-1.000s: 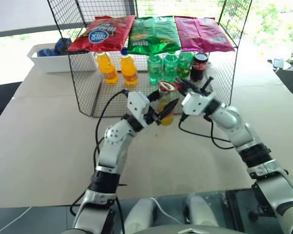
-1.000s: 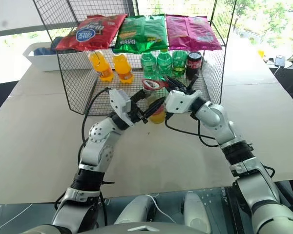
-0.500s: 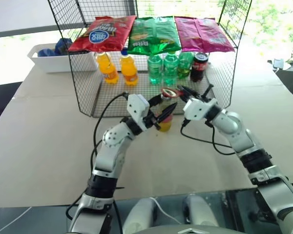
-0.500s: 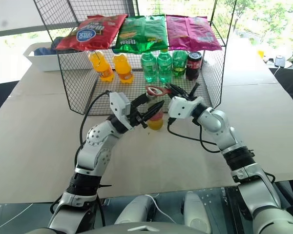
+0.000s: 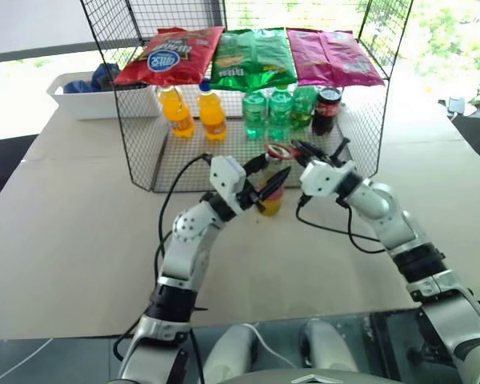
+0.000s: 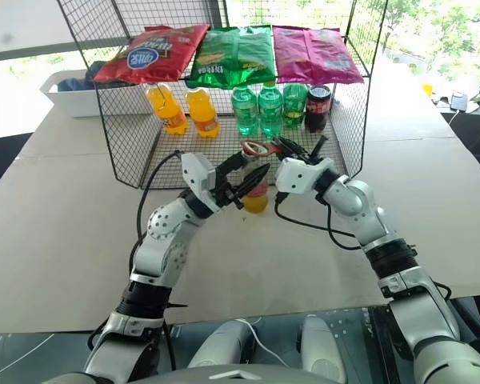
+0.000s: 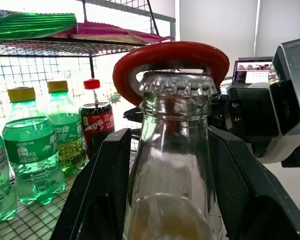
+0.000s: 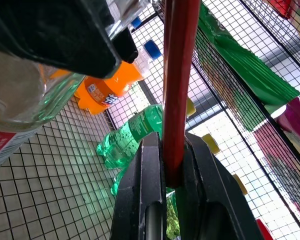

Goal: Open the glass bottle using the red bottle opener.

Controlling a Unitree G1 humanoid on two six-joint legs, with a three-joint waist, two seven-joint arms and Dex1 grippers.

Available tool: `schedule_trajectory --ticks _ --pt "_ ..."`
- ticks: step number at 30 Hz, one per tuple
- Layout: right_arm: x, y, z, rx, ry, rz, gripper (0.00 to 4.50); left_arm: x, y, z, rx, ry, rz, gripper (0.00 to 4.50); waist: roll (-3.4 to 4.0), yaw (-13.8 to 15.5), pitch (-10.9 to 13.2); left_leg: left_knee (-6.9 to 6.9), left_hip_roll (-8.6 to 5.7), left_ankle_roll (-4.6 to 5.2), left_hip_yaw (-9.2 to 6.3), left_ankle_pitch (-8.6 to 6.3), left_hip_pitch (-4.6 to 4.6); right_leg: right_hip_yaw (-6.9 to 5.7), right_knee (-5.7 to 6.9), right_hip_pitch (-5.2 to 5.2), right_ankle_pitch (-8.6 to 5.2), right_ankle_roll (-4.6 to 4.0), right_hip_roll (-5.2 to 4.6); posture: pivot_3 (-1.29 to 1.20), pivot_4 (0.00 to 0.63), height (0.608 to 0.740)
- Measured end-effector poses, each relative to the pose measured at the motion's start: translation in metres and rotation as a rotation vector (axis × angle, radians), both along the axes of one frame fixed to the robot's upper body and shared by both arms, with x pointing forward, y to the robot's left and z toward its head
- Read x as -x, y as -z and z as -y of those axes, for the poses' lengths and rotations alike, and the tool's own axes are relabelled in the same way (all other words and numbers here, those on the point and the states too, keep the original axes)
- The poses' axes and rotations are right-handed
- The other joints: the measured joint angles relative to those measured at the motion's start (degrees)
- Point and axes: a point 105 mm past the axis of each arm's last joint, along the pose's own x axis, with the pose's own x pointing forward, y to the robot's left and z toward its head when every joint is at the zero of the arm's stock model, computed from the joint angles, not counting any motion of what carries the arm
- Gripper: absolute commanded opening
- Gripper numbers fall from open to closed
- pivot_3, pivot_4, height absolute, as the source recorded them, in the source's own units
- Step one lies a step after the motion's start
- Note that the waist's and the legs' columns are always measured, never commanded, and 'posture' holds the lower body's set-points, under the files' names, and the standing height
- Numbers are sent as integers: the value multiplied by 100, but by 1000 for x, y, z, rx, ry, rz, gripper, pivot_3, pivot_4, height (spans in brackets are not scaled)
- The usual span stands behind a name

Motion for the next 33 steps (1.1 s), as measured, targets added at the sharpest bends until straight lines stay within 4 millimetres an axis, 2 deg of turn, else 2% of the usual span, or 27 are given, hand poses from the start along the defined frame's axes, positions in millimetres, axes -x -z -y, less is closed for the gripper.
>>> schedule_trajectory --ticks 17,20,24,28,30,31,33 --pt "-5 -4 1 55 31 49 0 -5 -1 0 -44 -14 42 2165 -2 2 -4 6 0 0 0 0 6 1 8 4 0 1 0 0 150 740" --pt "-6 -7 3 142 36 115 0 -5 -1 0 -45 -13 41 2165 -2 7 -5 7 -2 0 1 0 6 1 8 4 1 1 -1 0 150 740" --pt "-6 -24 6 413 21 318 0 -5 0 0 -45 -12 36 2165 -2 38 -5 9 -6 0 -3 0 5 -4 9 5 1 2 -2 0 150 740" --pt "-7 -38 8 527 -16 429 0 -5 0 1 -36 -6 24 2165 -2 70 -4 10 -12 0 -3 1 0 -4 9 4 1 3 -8 0 150 740" --pt "-1 -64 -1 547 -59 557 0 -6 -2 5 -38 2 21 2165 -6 37 -7 8 -11 0 1 0 4 1 8 5 1 3 -6 0 150 740" --pt "1 -69 -3 560 -76 593 0 -6 -2 6 -39 4 20 2165 -15 26 -13 5 -7 0 0 0 5 0 4 5 1 3 -3 0 150 740" --pt "2 -68 -4 571 -94 615 0 -7 -2 6 -35 3 18 2165 -21 19 -17 1 -4 0 1 0 4 0 2 4 1 2 -1 0 150 740"
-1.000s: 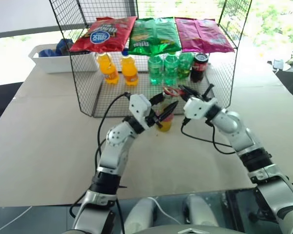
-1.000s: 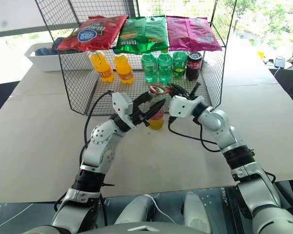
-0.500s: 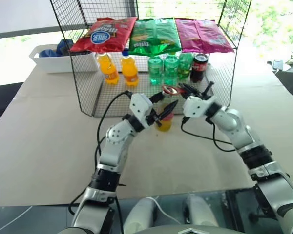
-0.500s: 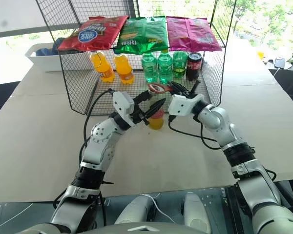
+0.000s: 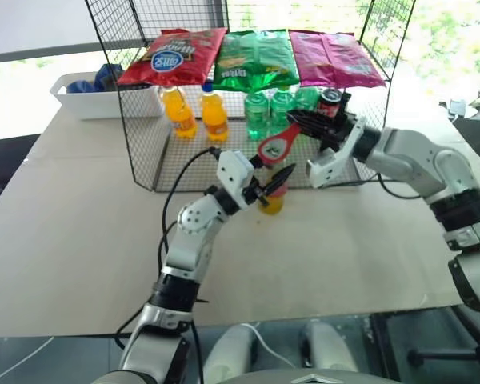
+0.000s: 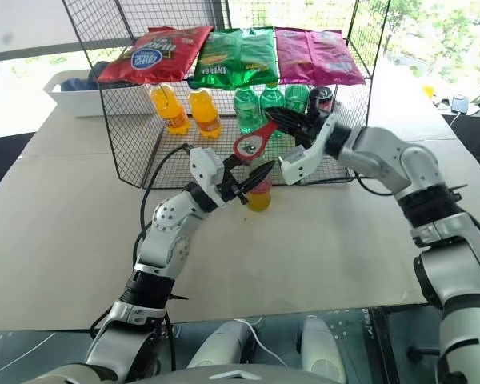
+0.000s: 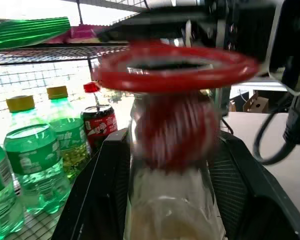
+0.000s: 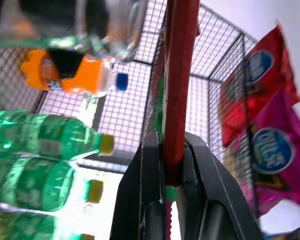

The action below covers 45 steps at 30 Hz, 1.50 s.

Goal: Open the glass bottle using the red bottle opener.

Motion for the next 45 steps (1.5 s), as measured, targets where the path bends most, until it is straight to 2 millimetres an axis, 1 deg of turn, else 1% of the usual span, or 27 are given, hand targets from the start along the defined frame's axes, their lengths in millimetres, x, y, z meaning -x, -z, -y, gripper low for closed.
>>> schedule_trajectory --ticks 2,8,11,14,17,20,22,24,25,27,28,29,30,32,33,34,37,41,44,45 --pt "-3 8 1 0 0 -23 0 0 0 0 2 -1 -5 2165 0 -5 0 1 0 0 5 0 0 5 1 -1 0 0 -1 0 150 740" --pt "-5 8 4 -34 2 -28 0 -1 1 -1 7 -8 -11 2165 0 -7 0 1 0 0 4 0 1 5 2 0 0 0 0 0 150 740" --pt "-10 5 7 -147 16 -92 0 -1 0 -1 8 -9 -11 2165 0 -7 0 1 1 0 4 0 1 5 1 0 0 0 -1 0 150 740" --pt "-17 3 19 -304 58 -189 0 -1 0 -2 8 -11 -11 2165 0 -2 0 2 1 0 1 0 0 4 0 2 0 0 -2 0 150 740" --pt "-21 12 32 -472 93 -319 0 -1 0 -3 9 -15 -11 2165 0 -10 0 2 3 1 0 0 1 4 1 4 0 0 -1 0 150 740" --pt "-23 29 37 -639 116 -484 0 -1 1 -4 12 -15 -13 2165 1 -22 0 3 4 1 1 0 2 6 4 2 1 0 -1 0 150 740" --pt "-23 41 34 -728 119 -612 0 0 1 -4 13 -16 -13 2165 2 -25 -1 4 4 1 2 0 2 6 6 2 1 0 -2 0 150 740" --pt "-21 47 32 -818 113 -712 0 0 1 -5 12 -17 -14 2165 1 -22 -2 4 4 1 -2 0 3 3 5 3 1 0 -1 0 150 740" --pt "-18 59 26 -919 98 -852 0 0 1 -5 14 -17 -14 2165 2 -18 -2 4 4 1 -4 0 3 3 5 3 1 0 -2 0 150 740" --pt "-15 71 21 -963 99 -963 0 0 1 -6 15 -18 -15 2165 3 -10 -2 4 3 1 -4 0 2 2 6 3 1 0 -4 0 150 740" --pt "-12 82 16 -1003 99 -1065 0 0 2 -7 16 -20 -16 2631 3 -7 -2 5 2 1 -4 0 2 2 6 4 1 0 -4 0 150 740" --pt "-10 88 14 -1020 101 -1118 0 0 2 -8 16 -22 -19 2766 3 -6 -2 6 1 1 -4 -1 2 2 6 4 1 0 -5 0 150 740" --pt "-8 92 12 -1041 102 -1171 0 -1 7 -9 7 -24 -38 3063 4 -8 -2 5 1 1 -4 0 2 3 6 2 1 0 -5 0 150 740" --pt "-5 97 8 -1084 97 -1260 0 0 20 -10 -8 -21 -90 3972 5 -15 -1 3 1 1 -5 -1 -2 1 6 -2 1 0 -3 0 150 740" --pt "-3 98 8 -1102 94 -1283 0 1 23 -9 -12 -17 -101 4295 5 -15 0 2 3 1 -8 -1 -4 -2 5 -3 1 -1 -2 0 150 740" --pt "-2 100 6 -1122 95 -1318 0 1 24 -8 -15 -14 -105 4451 5 -12 0 1 3 1 -10 -1 -7 -4 5 -7 1 -1 -2 0 150 740" --pt "0 104 2 -1157 103 -1374 0 1 23 -8 -14 -14 -105 4451 5 -14 0 1 2 1 -7 -1 -7 -2 4 -8 1 -1 -3 0 150 740" --pt "-1 106 8 -1192 143 -1409 0 1 23 -9 -12 -17 -103 4451 5 -7 0 1 2 1 -8 -1 -7 -3 4 -8 1 -1 -3 0 150 740" --pt "1 114 12 -1197 177 -1445 0 2 21 -9 -5 -12 -100 4451 5 -11 0 1 2 1 -8 -1 -9 -3 4 -8 1 -1 -5 0 150 740" --pt "5 120 14 -1185 199 -1471 855 6 21 -10 -7 -6 -96 4500 5 -11 0 -1 2 2 -8 -1 -9 -2 2 -10 0 -1 -5 0 150 740"
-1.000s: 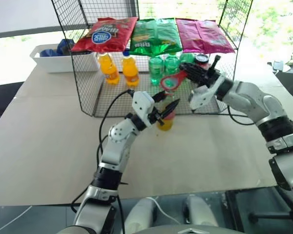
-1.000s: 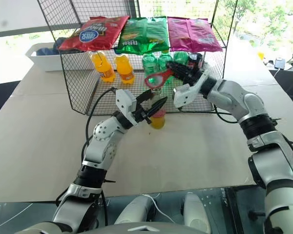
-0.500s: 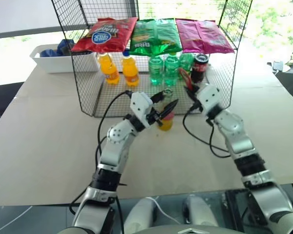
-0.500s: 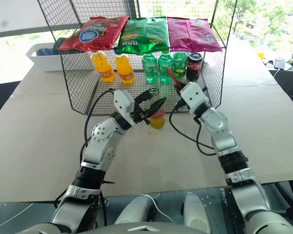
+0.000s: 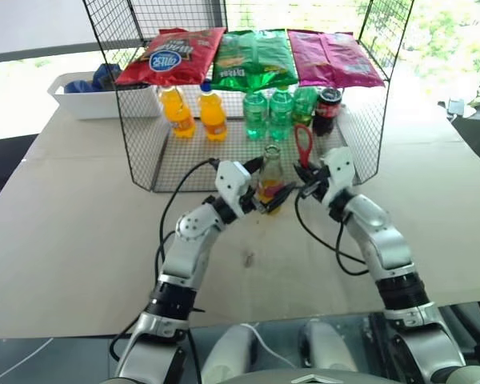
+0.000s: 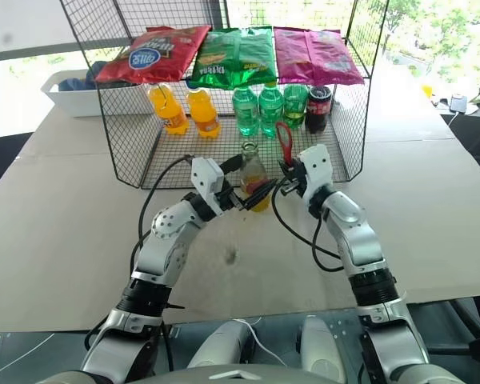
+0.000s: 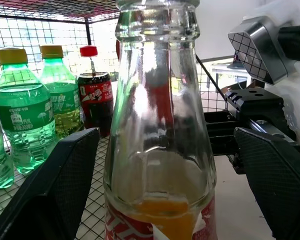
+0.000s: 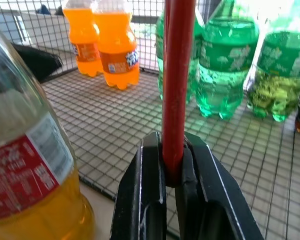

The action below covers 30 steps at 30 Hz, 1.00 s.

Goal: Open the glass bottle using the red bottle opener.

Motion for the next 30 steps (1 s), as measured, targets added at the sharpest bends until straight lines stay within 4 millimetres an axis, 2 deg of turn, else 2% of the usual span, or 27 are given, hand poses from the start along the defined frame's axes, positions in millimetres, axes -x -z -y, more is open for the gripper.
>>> schedule_trajectory --ticks 3,4,7,8,12,15,19,21,22,25,30 --pt "7 19 11 44 2 -87 1890 5 3 -8 -24 -3 -4 4500 0 -1 0 -2 0 1 1 -1 -1 2 -2 0 0 0 -2 0 150 740" --pt "9 23 15 51 10 -111 2488 6 5 -12 -28 -12 -10 4500 0 1 0 0 0 1 2 -1 0 2 -1 0 0 0 -1 0 150 740" --pt "13 26 23 50 30 -132 3776 10 6 -19 -39 -13 -19 4500 1 1 1 -1 2 1 2 -1 1 2 0 0 0 0 -1 0 150 740" --pt "13 26 27 51 43 -132 4468 13 7 -23 -45 -11 -24 4500 1 0 1 -1 2 1 2 -1 2 3 1 0 0 0 -1 0 150 740" --pt "15 27 42 68 90 -127 4468 21 15 -35 -77 -5 -57 4500 2 3 1 -2 1 2 2 -1 1 3 -1 0 0 0 -1 0 150 740" --pt "25 33 52 103 102 -127 4468 24 22 -59 -105 -71 -86 4500 2 7 1 -5 2 2 1 -2 1 2 -3 0 0 0 -2 0 150 740" --pt "57 57 64 142 44 -180 4468 26 35 -102 -139 -229 -140 4500 5 31 3 -6 2 6 2 -4 2 1 -10 5 -1 0 -3 0 150 740" --pt "70 64 67 147 5 -186 4468 27 40 -118 -157 -283 -163 4500 8 31 5 -6 2 7 2 -5 6 1 -10 9 -1 0 -2 0 150 740" --pt "82 66 71 158 -34 -170 4468 30 49 -128 -203 -314 -190 4500 10 30 6 -7 2 9 3 -7 8 1 -12 12 -1 1 -2 0 150 740" --pt "100 67 84 165 -42 -136 4468 45 82 -147 -323 -370 -283 4500 13 15 8 -10 3 15 9 -11 17 9 -15 17 -1 1 -2 0 150 740" --pt "120 66 91 156 -73 -93 4468 62 91 -156 -329 -403 -294 4500 18 23 9 -26 12 36 18 -25 69 19 -18 54 -2 1 -15 0 150 740"
